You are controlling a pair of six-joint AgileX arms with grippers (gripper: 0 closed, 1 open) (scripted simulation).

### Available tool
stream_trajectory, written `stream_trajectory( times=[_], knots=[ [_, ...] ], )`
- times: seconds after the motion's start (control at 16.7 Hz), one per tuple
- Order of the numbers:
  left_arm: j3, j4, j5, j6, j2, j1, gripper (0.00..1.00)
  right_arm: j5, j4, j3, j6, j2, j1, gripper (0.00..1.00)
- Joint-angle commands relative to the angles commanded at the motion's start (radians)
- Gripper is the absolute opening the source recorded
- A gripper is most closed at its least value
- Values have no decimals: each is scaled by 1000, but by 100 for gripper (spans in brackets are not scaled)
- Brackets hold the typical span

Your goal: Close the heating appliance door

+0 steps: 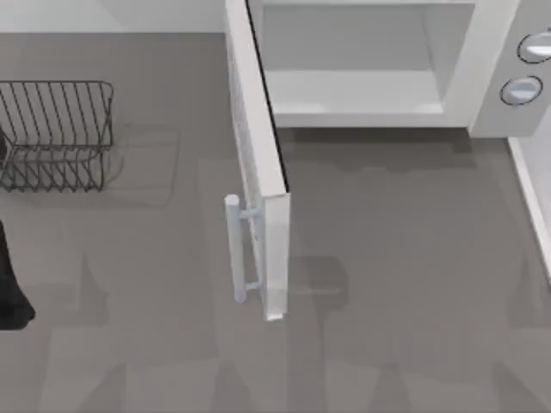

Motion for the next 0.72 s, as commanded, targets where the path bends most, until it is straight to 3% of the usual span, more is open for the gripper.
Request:
stream_trajectory(
  times=[0.36,0.72],
  knots=[
    [58,-48,12,31,72,-20,100,0,0,0,0,0,0,100],
    [317,-280,54,163,383,-90,100,0,0,0,0,0,0,100]
  ],
)
